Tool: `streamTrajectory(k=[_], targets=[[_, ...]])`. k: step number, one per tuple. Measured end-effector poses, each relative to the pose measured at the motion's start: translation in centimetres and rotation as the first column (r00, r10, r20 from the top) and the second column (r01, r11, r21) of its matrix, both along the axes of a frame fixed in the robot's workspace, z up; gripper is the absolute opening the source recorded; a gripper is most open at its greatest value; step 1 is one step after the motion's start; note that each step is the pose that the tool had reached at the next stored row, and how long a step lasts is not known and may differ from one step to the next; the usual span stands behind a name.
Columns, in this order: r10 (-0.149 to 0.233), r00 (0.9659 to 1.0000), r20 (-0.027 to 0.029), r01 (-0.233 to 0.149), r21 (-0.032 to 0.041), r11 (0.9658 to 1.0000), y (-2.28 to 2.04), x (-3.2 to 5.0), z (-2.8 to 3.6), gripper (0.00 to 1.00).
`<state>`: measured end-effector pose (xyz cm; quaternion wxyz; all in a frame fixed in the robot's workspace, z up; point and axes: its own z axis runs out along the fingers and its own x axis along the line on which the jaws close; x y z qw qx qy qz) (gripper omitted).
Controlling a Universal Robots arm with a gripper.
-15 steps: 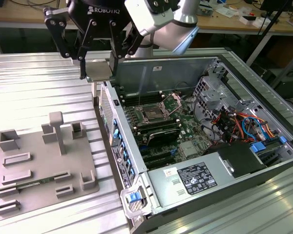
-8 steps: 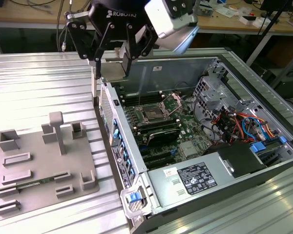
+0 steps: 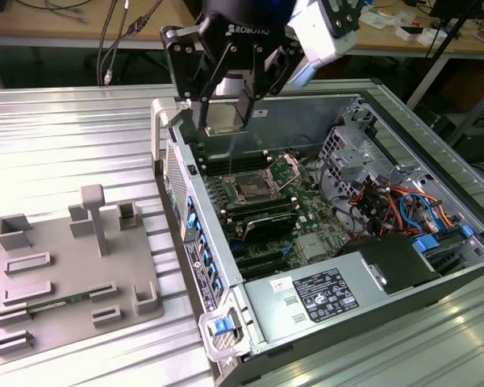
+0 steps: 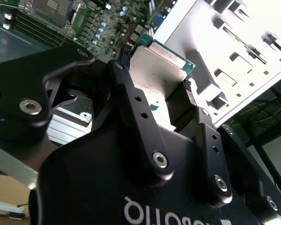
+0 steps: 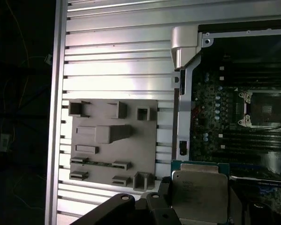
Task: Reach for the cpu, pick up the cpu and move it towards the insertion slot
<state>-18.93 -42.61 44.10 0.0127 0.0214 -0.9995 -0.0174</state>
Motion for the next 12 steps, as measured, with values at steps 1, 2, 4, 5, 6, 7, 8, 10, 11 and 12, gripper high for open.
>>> streamTrajectory(k=[1,2,4,5,6,7,8,10,11,12], targets=[[0.000,1.0000,0.0001,0.000,0.0001,1.0000,0.01,0.35,-0.04,0.55],[0.000,1.0000,0.0001,0.000,0.0000,1.0000,0.01,0.70,-0.08,0.55],[0.000,1.0000,0.0000,0.000,-0.0001,1.0000,0.02,1.49,-0.14,0.55],[0.000,1.0000,0.0000,0.000,-0.0001,1.0000,0.03,1.82,-0.18,0.55],[0.000,1.0000,0.0001,0.000,0.0000,1.0000,0.04,2.15,-0.21,0.55],[0.000,1.0000,0.0001,0.000,0.0000,1.0000,0.05,2.56,-0.25,0.55],[0.000,1.0000,0.0000,0.000,0.0000,1.0000,0.07,2.90,-0.29,0.55],[0.000,1.0000,0.0000,0.000,-0.0001,1.0000,0.11,3.66,-0.41,0.55],[0.000,1.0000,0.0000,0.000,-0.0001,1.0000,0.15,3.92,-0.50,0.55],[0.000,1.0000,0.0000,0.000,-0.0002,1.0000,0.20,4.10,-0.59,0.55]])
